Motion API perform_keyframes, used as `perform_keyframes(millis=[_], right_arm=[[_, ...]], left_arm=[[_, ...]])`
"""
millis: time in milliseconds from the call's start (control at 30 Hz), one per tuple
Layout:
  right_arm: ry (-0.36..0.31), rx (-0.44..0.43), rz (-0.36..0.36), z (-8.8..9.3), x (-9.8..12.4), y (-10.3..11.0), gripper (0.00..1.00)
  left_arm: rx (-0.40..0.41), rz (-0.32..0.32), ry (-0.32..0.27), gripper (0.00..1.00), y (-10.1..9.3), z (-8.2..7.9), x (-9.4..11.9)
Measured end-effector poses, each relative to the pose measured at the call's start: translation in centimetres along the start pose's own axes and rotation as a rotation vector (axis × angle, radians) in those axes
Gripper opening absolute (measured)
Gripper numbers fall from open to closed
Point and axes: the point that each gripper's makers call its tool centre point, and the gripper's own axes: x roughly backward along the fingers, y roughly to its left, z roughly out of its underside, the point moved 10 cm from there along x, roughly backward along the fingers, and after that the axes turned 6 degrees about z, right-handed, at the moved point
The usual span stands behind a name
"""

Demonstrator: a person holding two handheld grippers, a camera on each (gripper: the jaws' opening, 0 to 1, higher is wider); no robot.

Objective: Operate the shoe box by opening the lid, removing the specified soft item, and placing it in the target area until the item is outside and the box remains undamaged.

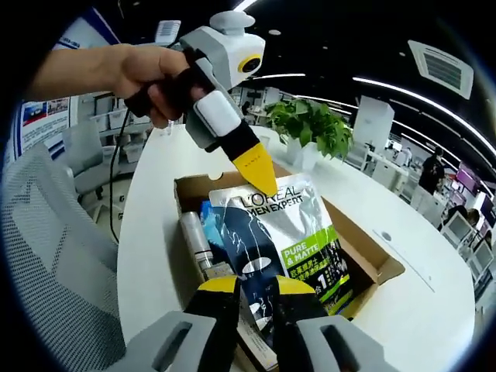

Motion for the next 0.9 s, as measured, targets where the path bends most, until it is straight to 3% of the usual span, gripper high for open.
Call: perform_keyframes(millis=[100,433,900], right_arm=[[-0.001,-0.007,-0.008,-0.1,0.0,-0.1,0.00],[-0.002,-0.010,-0.014,-0.8,0.3,-0.3,0.00],[-0.036,0.008,-0.013,-3.0,1.6,-0.6,0.00]], left_arm=[[-0.002,0.001,-0.003,0.00,0.1,0.0,0.1],[-0.029,0.009,-0.026,0.00,0.4,0.0,0.6],[-0.025,0.021,-0.094,0.00,-0.9,0.0,2.7]])
